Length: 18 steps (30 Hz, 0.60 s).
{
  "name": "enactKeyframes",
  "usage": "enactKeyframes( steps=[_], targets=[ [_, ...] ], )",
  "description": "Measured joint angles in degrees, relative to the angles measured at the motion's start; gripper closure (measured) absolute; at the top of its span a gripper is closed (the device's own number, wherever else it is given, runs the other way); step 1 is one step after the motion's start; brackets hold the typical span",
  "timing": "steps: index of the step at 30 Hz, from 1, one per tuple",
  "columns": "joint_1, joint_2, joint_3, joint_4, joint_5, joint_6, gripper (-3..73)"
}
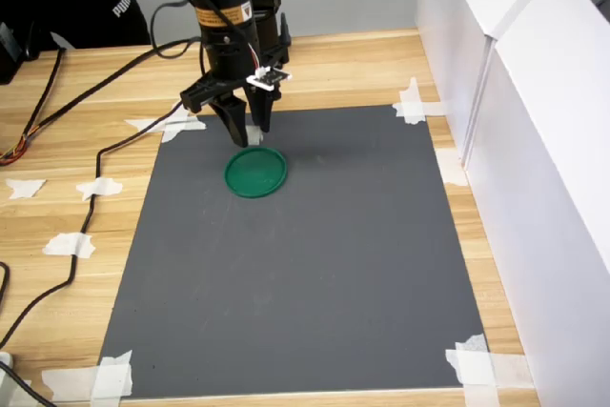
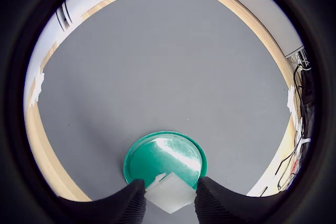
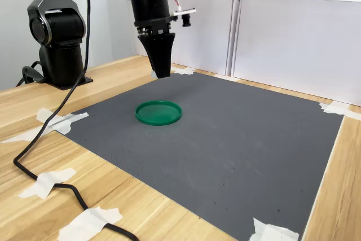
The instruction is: Grasp a white terminal and put it on the green lid.
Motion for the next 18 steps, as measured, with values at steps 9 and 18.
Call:
enactKeyframes(
  steps=[9,18],
  targets=[
    [0.0,4.5,0.82,0.49,-3.01,0.0,32.4],
    [0.0,7.34,0.82,0.49,-3.71,0.14,32.4]
  ],
)
